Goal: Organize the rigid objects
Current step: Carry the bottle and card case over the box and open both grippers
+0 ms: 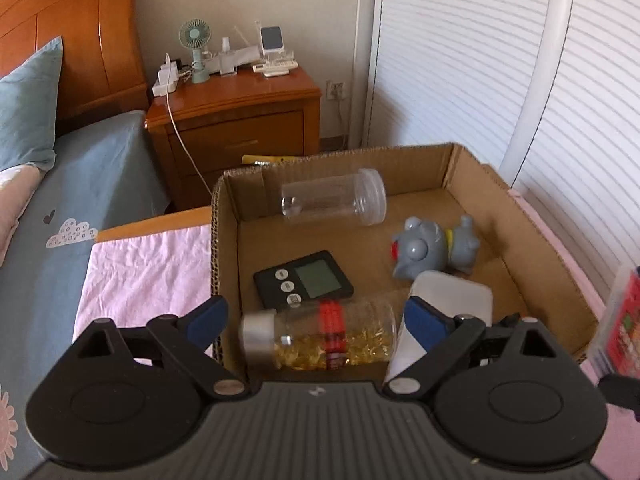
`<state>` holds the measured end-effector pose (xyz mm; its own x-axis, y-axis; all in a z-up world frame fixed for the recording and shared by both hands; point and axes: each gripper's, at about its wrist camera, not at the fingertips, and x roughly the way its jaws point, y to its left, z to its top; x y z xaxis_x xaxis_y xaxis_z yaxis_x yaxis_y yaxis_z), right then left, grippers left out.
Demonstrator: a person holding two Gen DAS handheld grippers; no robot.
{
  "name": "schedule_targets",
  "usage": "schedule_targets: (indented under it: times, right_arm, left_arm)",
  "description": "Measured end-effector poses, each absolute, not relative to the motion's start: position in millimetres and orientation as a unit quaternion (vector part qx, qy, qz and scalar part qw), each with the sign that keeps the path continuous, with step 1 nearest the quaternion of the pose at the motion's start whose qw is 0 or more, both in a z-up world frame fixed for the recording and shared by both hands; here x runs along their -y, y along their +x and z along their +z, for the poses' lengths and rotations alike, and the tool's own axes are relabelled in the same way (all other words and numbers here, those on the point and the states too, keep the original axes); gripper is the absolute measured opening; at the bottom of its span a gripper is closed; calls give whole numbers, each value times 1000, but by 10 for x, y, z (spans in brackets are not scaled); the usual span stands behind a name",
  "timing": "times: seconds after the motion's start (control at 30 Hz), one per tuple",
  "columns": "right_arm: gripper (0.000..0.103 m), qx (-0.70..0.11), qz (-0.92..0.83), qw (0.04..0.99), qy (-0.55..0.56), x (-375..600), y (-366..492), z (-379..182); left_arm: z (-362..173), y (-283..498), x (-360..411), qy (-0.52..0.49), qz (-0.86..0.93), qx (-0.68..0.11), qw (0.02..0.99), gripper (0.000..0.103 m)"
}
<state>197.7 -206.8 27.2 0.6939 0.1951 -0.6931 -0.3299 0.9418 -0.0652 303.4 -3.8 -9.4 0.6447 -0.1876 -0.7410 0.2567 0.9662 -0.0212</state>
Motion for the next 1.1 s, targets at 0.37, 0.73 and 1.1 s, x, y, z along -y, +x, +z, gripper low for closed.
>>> schedule_targets:
  times: [0.37,0.73,1.1]
  right_arm:
    - [94,-374,142,913,-82,2008,2364,313]
    - [94,-413,114,900,-76,1791,3290,232]
    - [103,-434,83,894,-68,1716,3702,76]
  left_arm:
    - [212,2544,-18,75,-144,-386,908,98]
    - [432,1989,-165,106,-160,-359,913,98]
    - [407,1882,-394,88,-138,-362,918,98]
